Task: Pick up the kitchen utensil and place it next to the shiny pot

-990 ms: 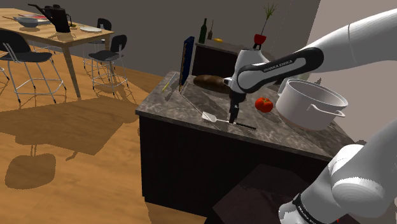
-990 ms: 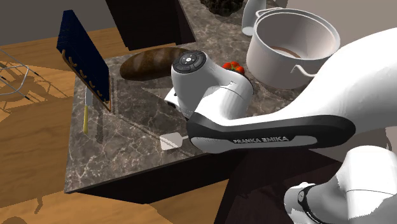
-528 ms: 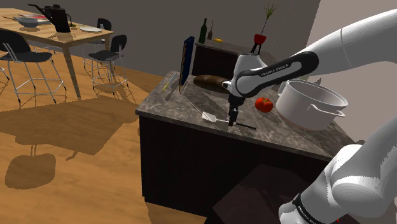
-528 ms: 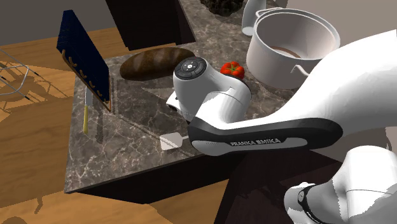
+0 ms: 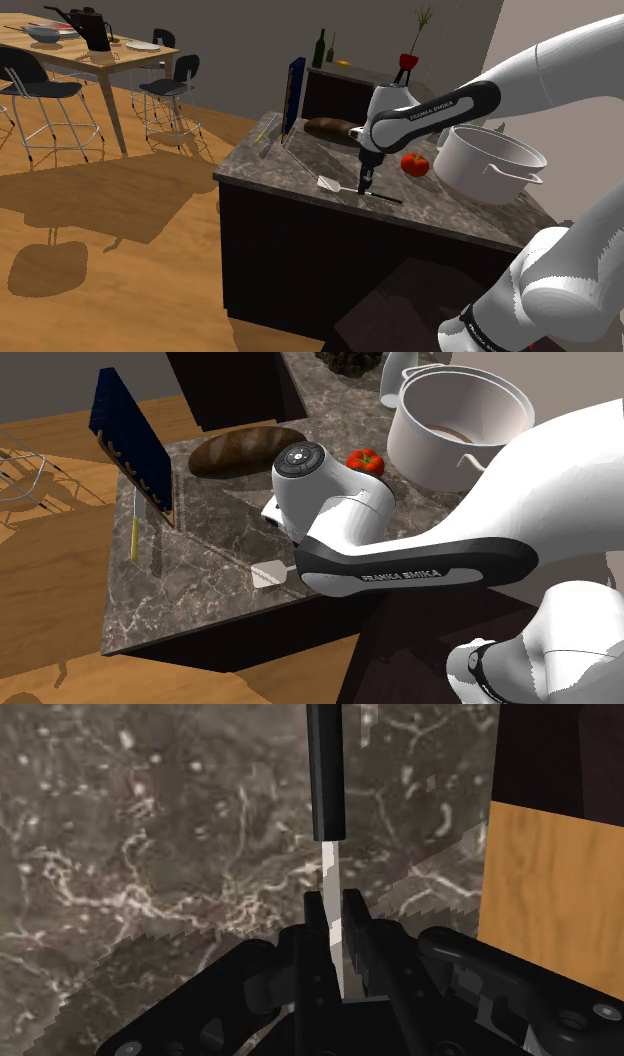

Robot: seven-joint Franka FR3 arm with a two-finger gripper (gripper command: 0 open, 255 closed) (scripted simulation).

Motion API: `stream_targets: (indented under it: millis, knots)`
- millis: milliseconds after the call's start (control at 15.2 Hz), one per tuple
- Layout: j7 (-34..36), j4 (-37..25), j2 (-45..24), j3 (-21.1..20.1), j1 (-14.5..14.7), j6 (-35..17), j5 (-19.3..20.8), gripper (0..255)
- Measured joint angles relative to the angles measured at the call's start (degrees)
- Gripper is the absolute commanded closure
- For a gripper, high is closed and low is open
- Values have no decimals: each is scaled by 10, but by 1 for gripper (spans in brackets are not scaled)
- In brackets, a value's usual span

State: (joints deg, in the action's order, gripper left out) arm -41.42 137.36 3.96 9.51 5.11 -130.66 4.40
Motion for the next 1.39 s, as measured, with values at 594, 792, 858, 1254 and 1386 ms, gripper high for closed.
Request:
stream_targets:
  millis: [594, 792, 858, 1254, 1386]
  knots:
    - [2, -10, 15, -1, 1, 25, 1, 255]
    - [2, -21, 28, -2, 1, 48, 2, 255]
    - [2, -23, 34, -2, 1, 57, 3, 255]
    - [1, -51, 55, -4, 1, 105, 4, 255]
    - [0, -60, 60, -4, 1, 120, 4, 255]
